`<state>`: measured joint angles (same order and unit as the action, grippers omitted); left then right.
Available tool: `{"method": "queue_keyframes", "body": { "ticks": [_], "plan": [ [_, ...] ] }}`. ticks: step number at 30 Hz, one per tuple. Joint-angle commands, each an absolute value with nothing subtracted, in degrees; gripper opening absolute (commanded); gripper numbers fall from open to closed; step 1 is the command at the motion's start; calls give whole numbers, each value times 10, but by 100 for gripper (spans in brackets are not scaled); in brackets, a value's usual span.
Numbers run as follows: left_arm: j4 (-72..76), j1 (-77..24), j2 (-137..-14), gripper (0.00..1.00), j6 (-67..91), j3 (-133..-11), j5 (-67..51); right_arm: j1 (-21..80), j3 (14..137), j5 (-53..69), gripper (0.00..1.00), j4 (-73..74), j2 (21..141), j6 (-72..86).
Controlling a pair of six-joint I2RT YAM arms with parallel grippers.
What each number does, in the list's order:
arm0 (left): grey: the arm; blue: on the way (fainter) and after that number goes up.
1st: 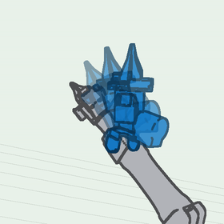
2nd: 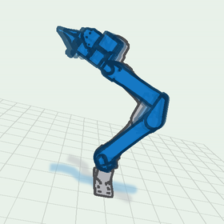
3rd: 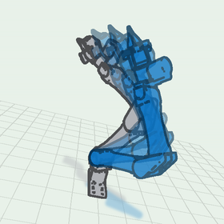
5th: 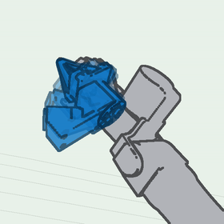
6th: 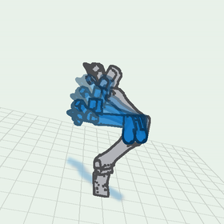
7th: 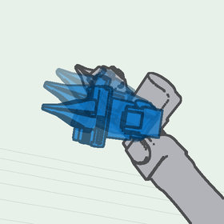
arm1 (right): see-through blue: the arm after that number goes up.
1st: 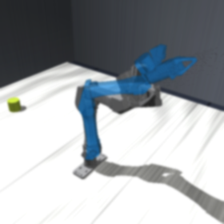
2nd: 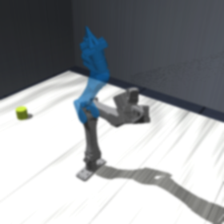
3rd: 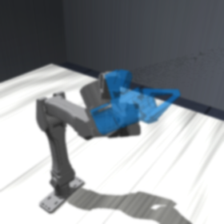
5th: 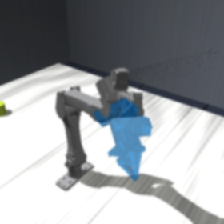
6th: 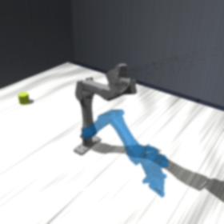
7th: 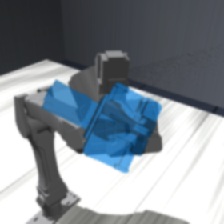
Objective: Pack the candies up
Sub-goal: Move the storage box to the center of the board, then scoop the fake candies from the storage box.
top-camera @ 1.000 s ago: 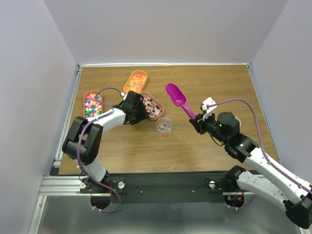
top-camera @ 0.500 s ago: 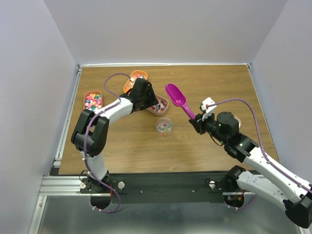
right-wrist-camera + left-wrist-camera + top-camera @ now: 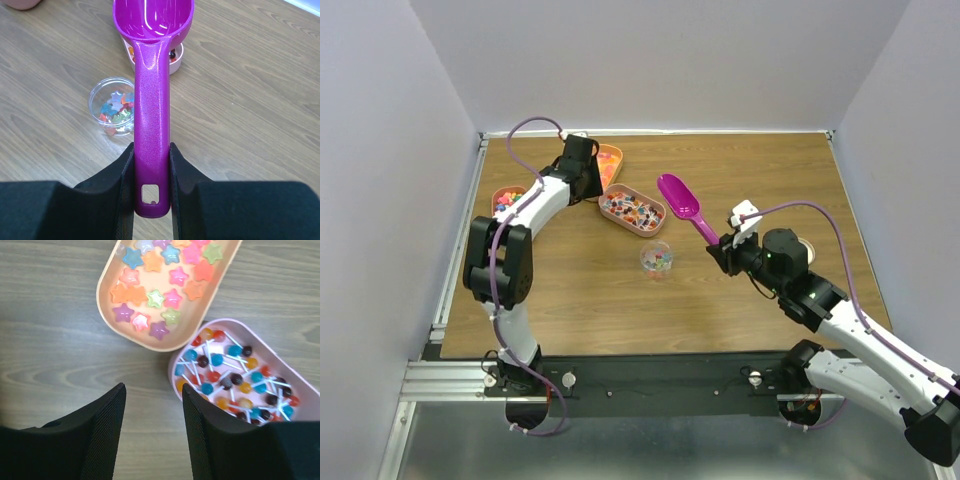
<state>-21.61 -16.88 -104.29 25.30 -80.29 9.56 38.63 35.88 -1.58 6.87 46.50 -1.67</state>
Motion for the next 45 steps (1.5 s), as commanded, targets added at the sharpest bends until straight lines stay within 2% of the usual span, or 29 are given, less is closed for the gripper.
{"method": "queue_keyframes", "body": {
  "ticks": [1,4,17,25,29,32,33,34,38,45],
  "plan": [
    [-260,-163,-1113,53,187,-852,62,389,352,-6,1,47,463,-26],
    [-271,-162,-1134,50,178,-873,48,389,352,-7,1,46,462,-27],
    [-260,-161,-1189,48,191,-910,18,389,352,-9,1,47,467,-27],
    [-259,-161,-1202,35,208,-918,17,388,359,13,1,54,470,-34],
    [-236,-161,-1173,24,226,-874,14,389,396,58,1,87,488,-31],
    [-222,-161,-1148,16,256,-826,13,389,451,106,1,132,535,-22],
    [-217,-160,-1130,9,264,-811,13,389,466,121,1,146,550,-21],
    [-211,-161,-1121,8,285,-796,11,389,481,141,1,178,566,-20],
    [-176,-161,-1074,7,323,-711,12,389,569,163,1,275,688,-35],
    [-200,-161,-1028,10,384,-678,47,389,687,143,1,377,801,-94]
  ]
}}
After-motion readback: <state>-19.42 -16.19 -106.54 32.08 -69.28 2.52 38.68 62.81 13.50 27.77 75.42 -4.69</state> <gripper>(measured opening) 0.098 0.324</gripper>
